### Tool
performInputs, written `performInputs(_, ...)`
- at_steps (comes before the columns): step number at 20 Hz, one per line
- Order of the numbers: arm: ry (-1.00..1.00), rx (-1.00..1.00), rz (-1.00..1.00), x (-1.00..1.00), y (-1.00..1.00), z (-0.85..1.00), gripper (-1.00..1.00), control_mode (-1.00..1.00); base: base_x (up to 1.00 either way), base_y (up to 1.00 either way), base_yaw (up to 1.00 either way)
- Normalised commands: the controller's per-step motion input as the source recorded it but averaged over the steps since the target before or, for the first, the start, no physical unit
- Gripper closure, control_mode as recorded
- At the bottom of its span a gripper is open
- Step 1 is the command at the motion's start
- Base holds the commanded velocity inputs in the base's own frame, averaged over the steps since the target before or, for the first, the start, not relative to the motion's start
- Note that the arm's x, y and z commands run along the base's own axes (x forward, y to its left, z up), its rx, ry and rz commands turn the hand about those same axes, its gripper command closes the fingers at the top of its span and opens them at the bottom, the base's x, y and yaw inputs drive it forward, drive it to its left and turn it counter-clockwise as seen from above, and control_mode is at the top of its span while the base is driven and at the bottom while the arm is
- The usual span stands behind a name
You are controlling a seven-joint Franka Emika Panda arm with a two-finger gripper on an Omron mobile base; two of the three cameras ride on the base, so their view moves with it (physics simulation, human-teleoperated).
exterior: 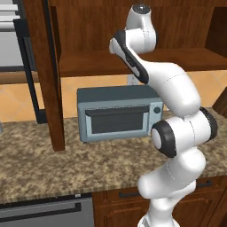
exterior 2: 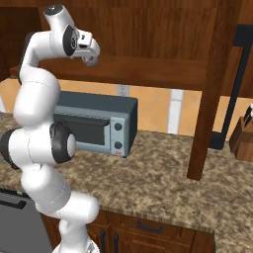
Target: Gather all objects into one cabinet and sort the glasses and bowls to opposite sides.
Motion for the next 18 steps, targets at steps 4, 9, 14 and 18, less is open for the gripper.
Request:
performInputs(4,0.01,0.0,0.0,0.66,0.0,0.0,-1.0,-1.0,0.0,0.0,0.0)
performInputs(9,0.03,0.0,0.0,0.7,0.0,0.0,-1.0,-1.0,0.0,0.0,0.0)
performInputs(14,0.01,0.0,0.0,0.53,0.14,0.0,1.0,-1.0,0.0,0.0,0.0)
performInputs(18,0.0,0.0,0.0,0.45,0.08,-0.02,1.0,-1.0,0.0,0.0,0.0)
